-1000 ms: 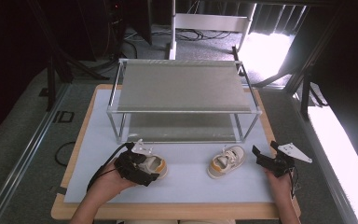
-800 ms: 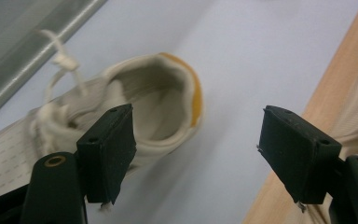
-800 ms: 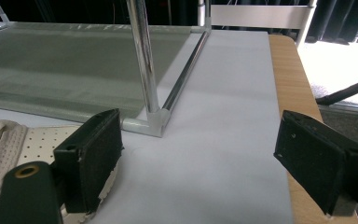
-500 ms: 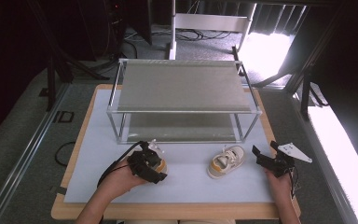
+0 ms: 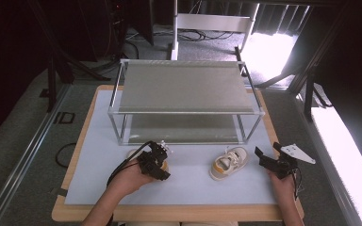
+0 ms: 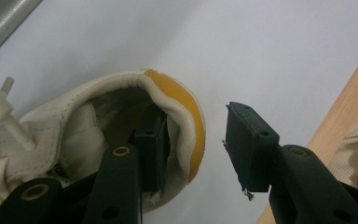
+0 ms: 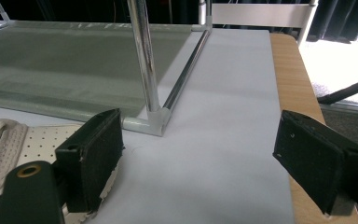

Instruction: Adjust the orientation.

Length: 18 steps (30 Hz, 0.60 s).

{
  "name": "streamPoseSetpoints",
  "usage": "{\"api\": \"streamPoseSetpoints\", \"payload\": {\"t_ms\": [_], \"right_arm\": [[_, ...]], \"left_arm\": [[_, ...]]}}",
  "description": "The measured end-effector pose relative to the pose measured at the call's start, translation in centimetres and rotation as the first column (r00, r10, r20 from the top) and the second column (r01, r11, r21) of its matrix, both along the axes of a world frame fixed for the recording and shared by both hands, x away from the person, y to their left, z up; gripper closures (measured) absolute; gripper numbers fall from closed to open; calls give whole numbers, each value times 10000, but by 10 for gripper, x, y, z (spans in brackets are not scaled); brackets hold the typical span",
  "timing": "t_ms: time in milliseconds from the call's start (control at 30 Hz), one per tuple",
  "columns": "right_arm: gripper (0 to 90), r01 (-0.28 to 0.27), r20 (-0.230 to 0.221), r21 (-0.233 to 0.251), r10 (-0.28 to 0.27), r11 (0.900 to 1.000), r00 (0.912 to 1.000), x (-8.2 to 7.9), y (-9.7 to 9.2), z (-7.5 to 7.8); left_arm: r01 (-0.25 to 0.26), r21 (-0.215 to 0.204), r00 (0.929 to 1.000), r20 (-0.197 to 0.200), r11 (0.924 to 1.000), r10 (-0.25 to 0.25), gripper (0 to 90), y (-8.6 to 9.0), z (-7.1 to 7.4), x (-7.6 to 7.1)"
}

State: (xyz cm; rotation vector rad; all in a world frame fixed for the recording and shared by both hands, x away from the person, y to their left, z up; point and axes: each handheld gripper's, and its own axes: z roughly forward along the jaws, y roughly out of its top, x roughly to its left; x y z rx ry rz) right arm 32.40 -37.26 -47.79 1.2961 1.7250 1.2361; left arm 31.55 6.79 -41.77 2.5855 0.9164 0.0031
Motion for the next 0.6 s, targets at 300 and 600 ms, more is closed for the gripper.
{"api": "streamPoseSetpoints", "payload": {"t_ms": [300,600], "right_arm": [[152,-2,-13,2,2,10000,10000,0,0,0],[152,-23,-29,28,23,10000,10000,0,0,0]], "left_arm": [[487,321,9982,-357,9983,-476,651,-4,-2,6],[1180,620,9916,-599,9911,-1143,776,-1,1,6]]}}
